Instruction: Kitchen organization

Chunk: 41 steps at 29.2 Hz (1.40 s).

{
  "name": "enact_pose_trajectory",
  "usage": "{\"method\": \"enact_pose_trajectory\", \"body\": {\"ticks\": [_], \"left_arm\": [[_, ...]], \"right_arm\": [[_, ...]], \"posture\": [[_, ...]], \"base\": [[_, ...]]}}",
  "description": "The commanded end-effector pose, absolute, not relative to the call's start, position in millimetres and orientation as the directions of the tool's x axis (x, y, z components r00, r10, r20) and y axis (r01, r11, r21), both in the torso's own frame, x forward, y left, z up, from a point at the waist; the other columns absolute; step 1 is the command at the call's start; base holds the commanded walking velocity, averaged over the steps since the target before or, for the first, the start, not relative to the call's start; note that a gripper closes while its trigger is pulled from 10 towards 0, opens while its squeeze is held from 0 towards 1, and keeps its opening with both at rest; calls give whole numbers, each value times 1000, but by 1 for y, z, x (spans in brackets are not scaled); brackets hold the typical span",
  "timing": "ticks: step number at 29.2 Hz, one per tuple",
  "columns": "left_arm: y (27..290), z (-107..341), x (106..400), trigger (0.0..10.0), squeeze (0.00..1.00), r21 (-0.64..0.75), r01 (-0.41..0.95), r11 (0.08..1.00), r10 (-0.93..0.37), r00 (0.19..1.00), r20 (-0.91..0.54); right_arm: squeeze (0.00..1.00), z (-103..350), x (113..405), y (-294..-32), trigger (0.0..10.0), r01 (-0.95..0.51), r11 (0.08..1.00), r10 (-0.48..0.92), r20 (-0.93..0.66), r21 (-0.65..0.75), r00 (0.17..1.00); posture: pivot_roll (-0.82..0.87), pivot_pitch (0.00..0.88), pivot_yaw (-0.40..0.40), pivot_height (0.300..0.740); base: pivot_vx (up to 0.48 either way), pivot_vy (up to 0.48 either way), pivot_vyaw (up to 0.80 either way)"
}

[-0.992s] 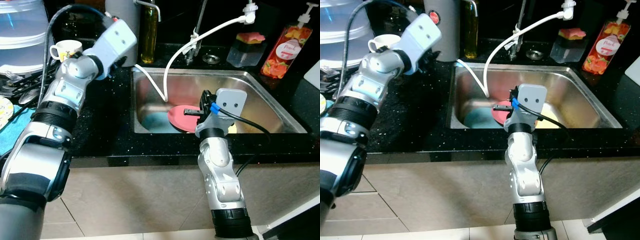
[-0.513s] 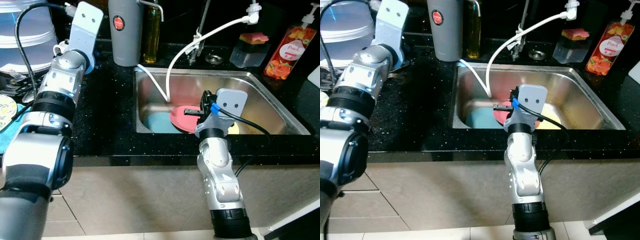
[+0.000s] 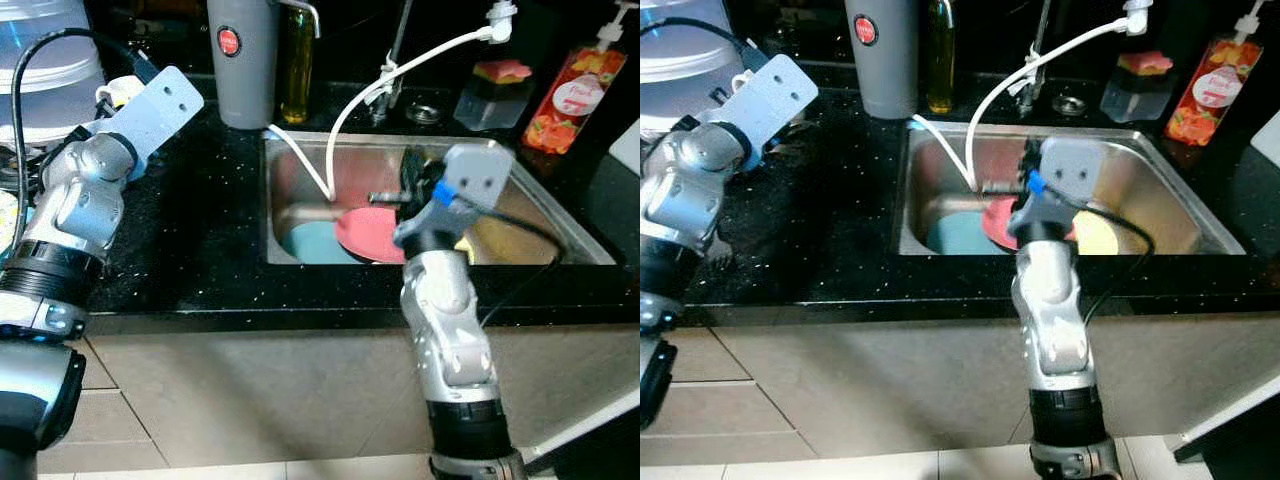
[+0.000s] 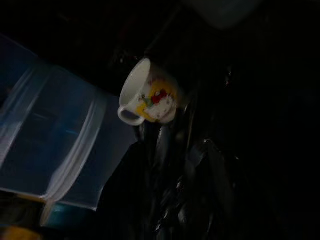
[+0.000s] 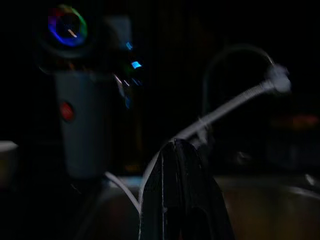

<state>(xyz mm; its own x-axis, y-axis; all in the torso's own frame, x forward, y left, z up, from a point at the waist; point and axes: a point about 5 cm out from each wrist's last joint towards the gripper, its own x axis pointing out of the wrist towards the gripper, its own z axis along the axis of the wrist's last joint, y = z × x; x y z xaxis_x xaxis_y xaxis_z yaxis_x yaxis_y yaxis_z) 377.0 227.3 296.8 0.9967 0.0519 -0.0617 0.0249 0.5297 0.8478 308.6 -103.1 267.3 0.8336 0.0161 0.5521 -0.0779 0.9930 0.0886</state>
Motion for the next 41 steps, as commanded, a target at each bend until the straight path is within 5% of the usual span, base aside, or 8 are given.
{"method": "enact_pose_trajectory", "body": {"ticks": [1,9,21,27,31,41], "left_arm": [[230,289,373,10000,0,879,65,472,69,992,-110],[248,271,357,10000,0,884,211,417,148,944,-295],[274,274,356,10000,0,886,181,426,285,903,-321],[275,275,356,10000,0,864,180,470,278,899,-338],[269,275,360,10000,0,868,191,457,266,903,-339],[265,270,363,10000,0,877,195,439,278,899,-339]], "right_arm": [[0,274,307,-98,10000,-122,989,52,570,84,820],[0,284,308,-79,10000,-240,966,138,590,98,796],[0,282,308,-78,10000,-265,960,166,578,90,799],[0,278,307,-71,10000,-321,944,226,558,78,799],[0,268,303,-52,10000,-469,883,396,486,32,779],[0,263,296,-44,10000,-540,841,486,463,-18,742]], "posture": [[276,54,-44,740],[289,48,-49,740],[291,38,-41,740],[291,36,-43,740],[289,35,-47,740],[280,36,-48,740]], "base": [[0,0,0],[0,0,0],[0,0,0],[0,0,0],[0,0,0],[0,0,0]]}}
